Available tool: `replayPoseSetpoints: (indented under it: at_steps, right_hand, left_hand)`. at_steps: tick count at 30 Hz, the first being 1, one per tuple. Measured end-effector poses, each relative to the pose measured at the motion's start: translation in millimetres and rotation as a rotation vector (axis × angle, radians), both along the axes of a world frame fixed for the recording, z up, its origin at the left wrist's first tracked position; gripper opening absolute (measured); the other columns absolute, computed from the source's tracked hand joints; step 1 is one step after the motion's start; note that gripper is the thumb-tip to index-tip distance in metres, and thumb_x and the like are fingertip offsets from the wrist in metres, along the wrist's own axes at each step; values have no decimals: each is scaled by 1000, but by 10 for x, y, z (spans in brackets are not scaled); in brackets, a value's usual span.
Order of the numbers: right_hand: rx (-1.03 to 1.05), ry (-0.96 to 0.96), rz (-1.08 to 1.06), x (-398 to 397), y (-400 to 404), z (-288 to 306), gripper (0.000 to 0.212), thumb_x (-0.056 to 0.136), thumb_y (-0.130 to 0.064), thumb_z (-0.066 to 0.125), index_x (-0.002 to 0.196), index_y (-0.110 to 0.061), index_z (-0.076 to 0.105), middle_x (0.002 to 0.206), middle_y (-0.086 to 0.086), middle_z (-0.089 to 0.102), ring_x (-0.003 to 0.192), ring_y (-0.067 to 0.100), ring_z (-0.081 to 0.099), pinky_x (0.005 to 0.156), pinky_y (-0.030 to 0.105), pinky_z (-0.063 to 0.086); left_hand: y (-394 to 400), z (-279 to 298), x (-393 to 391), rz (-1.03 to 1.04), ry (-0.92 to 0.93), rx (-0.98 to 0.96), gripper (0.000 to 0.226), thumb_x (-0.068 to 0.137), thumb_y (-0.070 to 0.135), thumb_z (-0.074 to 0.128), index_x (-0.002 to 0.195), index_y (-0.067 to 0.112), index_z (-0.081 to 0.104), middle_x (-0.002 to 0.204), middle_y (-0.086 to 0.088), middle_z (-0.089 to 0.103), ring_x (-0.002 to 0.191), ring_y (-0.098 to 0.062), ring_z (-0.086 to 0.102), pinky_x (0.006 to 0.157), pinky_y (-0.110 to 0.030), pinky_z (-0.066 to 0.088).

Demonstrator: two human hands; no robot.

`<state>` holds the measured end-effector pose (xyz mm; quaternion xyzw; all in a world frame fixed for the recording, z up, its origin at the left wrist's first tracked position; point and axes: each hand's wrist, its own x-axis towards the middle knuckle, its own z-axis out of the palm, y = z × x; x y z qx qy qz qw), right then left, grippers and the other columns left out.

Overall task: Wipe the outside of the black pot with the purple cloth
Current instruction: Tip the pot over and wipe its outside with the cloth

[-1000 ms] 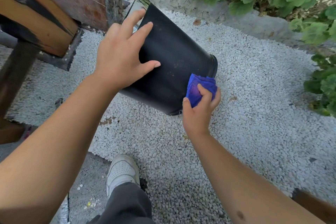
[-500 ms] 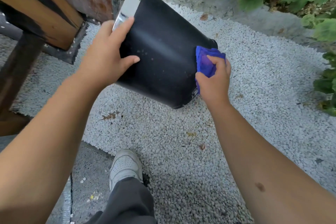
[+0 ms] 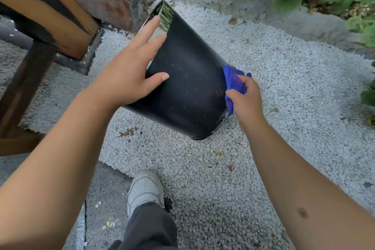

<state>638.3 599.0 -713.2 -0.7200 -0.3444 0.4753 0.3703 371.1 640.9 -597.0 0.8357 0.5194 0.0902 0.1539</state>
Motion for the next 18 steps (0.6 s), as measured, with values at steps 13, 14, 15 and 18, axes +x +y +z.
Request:
replayPoseSetpoints:
  at_steps: [13,14,15,18]
  right_hand:
    - [150,-77,-164,-713,-949,-231,48,81,-6,70,122,-20,51,141,-8,16,111,-39,18,82,-10,22]
    - [141,-72,-158,-741,-993,-251,50,82,-7,71,126,-18,49,144,-6,12,109,-42,11,81,-11,21]
    - [132,-71,-153,-760,-1035,-265,52,83,-7,71,129,-15,47,147,-3,9,108,-43,7,81,-12,20]
    - [128,-81,-130,-815,-1129,-285,58,84,-8,71,134,-12,42,154,1,6,120,-31,17,82,-11,24]
  left_hand:
    - [41,-28,24,49,-16,-20,81,89,31,69,155,18,23,166,8,3,151,-9,11,112,-26,20]
    - [34,-25,36,41,-11,-14,81,89,31,69,154,18,23,166,8,3,151,-11,11,112,-27,20]
    - [27,-21,47,36,-8,-11,81,89,32,69,154,18,23,166,8,3,152,-11,11,112,-28,20]
    - [32,-12,50,39,-6,-17,81,89,31,69,154,19,23,166,8,3,152,-11,11,112,-27,20]
